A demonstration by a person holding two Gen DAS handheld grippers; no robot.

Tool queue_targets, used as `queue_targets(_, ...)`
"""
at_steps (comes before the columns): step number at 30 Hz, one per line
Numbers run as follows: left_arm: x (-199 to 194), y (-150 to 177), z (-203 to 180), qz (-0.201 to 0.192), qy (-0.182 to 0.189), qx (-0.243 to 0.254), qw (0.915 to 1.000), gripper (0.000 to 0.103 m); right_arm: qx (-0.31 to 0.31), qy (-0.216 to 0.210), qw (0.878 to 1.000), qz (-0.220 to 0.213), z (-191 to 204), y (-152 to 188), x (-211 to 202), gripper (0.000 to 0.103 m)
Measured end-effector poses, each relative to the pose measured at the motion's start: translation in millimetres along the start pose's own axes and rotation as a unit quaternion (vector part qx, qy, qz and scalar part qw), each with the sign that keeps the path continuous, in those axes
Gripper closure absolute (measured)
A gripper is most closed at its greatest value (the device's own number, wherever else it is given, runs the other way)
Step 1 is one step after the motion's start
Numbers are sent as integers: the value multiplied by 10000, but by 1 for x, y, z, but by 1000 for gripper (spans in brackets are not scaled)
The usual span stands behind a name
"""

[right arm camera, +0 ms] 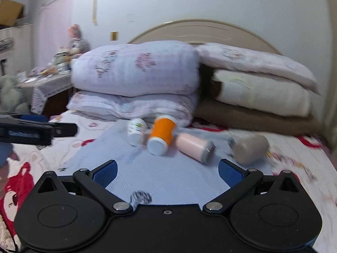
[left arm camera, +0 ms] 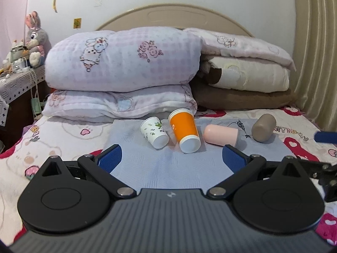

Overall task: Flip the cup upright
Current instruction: 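Move the right gripper down over the lying pink bottle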

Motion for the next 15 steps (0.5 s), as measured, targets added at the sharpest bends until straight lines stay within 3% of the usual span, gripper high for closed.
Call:
queue_targets(5,44,-4,-9,403,190,-56,9990,0,4,-688,9970,345,-11,-19,45,0)
queue_targets(9,84,-1,-14,717,481,-450,9952,0,-719,-874,9904,792,-14,-22,89,2)
queue_targets(12,113,6,-17,939,622,-791,9905,0,-1534,-879,9813,756,-19,-23,117,7)
queue_targets(15,135,14,-25,1024,751,-827,9885,0,-1961,-811,9719,1018,-28,-12,146,10)
Point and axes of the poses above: each gripper's, at about its wrist camera, not at the fingertips, and x roughly the way its jaws point, z to its left, y to its underside, the point moved 8 cm from there along x, roughly the way its jaws point, and after that the axes turned 5 degrees about -z, right-handed, at the moved point
